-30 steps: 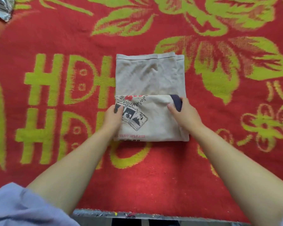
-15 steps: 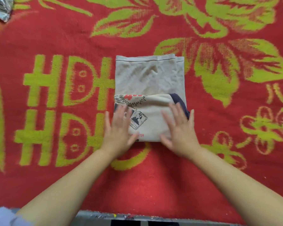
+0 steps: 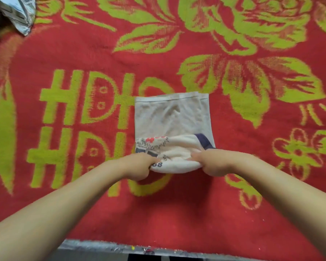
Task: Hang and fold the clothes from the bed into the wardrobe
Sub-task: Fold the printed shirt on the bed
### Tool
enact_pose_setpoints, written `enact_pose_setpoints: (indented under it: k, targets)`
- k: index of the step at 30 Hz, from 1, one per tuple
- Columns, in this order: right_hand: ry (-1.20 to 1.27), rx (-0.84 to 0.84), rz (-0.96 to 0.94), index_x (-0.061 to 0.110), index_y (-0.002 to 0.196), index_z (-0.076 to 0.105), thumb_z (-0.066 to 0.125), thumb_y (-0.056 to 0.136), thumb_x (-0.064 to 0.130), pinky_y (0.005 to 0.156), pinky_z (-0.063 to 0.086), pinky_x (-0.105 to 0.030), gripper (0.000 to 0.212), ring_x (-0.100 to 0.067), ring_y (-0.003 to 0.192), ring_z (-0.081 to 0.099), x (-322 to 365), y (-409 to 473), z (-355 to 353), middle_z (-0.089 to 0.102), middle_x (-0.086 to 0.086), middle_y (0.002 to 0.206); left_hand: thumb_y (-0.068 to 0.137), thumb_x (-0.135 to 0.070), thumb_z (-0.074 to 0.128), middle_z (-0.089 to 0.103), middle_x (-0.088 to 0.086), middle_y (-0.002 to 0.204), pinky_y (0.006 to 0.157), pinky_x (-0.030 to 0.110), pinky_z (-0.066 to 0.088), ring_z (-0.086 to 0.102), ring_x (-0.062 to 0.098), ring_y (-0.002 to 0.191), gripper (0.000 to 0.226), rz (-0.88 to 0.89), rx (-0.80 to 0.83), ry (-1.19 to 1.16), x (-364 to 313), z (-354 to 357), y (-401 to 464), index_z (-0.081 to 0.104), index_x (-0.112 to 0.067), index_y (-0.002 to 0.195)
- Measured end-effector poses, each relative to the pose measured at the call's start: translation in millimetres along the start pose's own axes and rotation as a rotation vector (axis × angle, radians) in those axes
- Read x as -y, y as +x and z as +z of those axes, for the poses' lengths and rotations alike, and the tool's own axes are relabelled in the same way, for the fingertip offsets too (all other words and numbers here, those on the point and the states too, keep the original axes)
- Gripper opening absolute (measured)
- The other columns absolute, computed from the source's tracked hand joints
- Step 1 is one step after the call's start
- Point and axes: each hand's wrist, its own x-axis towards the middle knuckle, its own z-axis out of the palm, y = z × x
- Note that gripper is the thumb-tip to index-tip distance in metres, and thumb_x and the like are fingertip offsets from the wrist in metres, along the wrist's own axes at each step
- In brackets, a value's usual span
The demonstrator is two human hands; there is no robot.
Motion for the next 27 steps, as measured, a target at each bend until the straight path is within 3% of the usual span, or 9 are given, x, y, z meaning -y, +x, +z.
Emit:
enact_pose_setpoints:
  k: [2,4,7,11,14,16,19,24,27]
  targets:
    - [0.054,0.182,-0.054,0.026,0.08,0.053,0.044,0.087,0.005,0.063,0.042,-0.014,0.024,-0.015,0.076,0.055,-2.6,-10.7,-22.3,0.057,0.005,0.081,0.082,-0.005,0.042,0.056,-0.004,0.077,0.062,0.032,0.038,0.05,0.019,0.072,0.033,0.02,0.147,-0.131,5.0,-23.1,-11.6,0.06,-0.017,0.108]
    - [0.15,0.186,-0.093,0.021,0.084,0.057,0.051,0.085,0.005,0.063,0.04,-0.017,0.017,-0.01,0.074,0.053,-17.7,-9.1,-44.2,0.056,0.008,0.076,0.078,-0.017,0.047,0.038,-0.007,0.064,0.054,0.028,0.03,0.036,0.014,0.06,0.013,-0.005,0.139,-0.325,21.0,-45.2,-14.1,0.057,-0.017,0.085]
    - [0.424,-0.17,-0.032,0.011,0.101,0.065,0.065,0.087,0.017,0.077,0.046,-0.034,0.015,-0.021,0.092,0.06,-52.3,11.8,-61.7,0.066,-0.008,0.096,0.076,-0.022,0.057,0.055,-0.006,0.069,0.058,0.023,0.044,0.052,0.01,0.063,0.011,-0.113,-0.058,-0.765,51.2,-62.8,-4.5,0.063,-0.016,0.083]
    - [0.87,-0.718,0.225,0.016,0.119,0.057,0.063,0.089,0.034,0.08,0.042,-0.03,0.036,-0.015,0.104,0.054,-64.8,49.1,-52.2,0.059,0.002,0.114,0.094,-0.029,0.058,0.065,-0.01,0.07,0.057,0.021,0.043,0.058,0.007,0.066,0.013,-0.256,-0.513,-1.287,64.6,-49.1,29.8,0.064,-0.02,0.087]
    - [0.915,-0.841,0.418,0.007,0.124,0.05,0.053,0.093,0.043,0.08,0.036,-0.03,0.047,-0.025,0.11,0.054,-53.3,76.8,-25.2,0.056,-0.004,0.115,0.098,-0.032,0.048,0.059,-0.006,0.077,0.056,0.027,0.036,0.054,0.014,0.074,0.024,-0.39,-0.829,-1.136,52.9,-23.3,57.1,0.059,-0.013,0.089]
    - [0.832,-0.964,0.443,0.003,0.111,0.051,0.047,0.096,0.04,0.073,0.034,-0.033,0.04,-0.035,0.105,0.056,-42.8,82.5,-13.5,0.061,-0.016,0.11,0.101,-0.026,0.044,0.06,0.007,0.088,0.063,0.031,0.03,0.054,0.024,0.084,0.023,-0.399,-0.999,-0.95,41.1,-9.7,65.7,0.054,-0.006,0.094]
    - [0.765,-1.21,0.388,0.011,0.09,0.045,0.043,0.1,0.03,0.061,0.022,-0.036,0.022,-0.039,0.084,0.055,-42.8,79.2,-12.8,0.061,-0.022,0.09,0.102,-0.018,0.04,0.057,0.014,0.088,0.063,0.03,0.022,0.047,0.023,0.078,0.024,-0.402,-1.278,-0.875,33.6,-5.5,67.4,0.052,0.002,0.096]
    - [0.702,-1.107,0.51,0.008,0.098,0.047,0.037,0.102,0.034,0.064,0.028,-0.038,0.028,-0.043,0.092,0.057,-55.4,99.7,-4.7,0.063,-0.025,0.099,0.102,-0.023,0.039,0.049,0.008,0.075,0.06,0.031,0.016,0.04,0.025,0.07,0.022,-0.523,-1.251,-0.862,35.5,5.0,81.3,0.042,-0.009,0.085]
    - [0.621,-1.065,0.615,0.007,0.123,0.045,0.037,0.101,0.04,0.076,0.036,-0.043,0.04,-0.042,0.11,0.053,-53.8,97.2,-6.3,0.057,-0.022,0.12,0.1,-0.033,0.043,0.055,0.008,0.091,0.065,0.033,0.027,0.05,0.03,0.081,0.023,-0.681,-1.198,-0.817,35.8,2.9,76.7,0.045,-0.01,0.102]
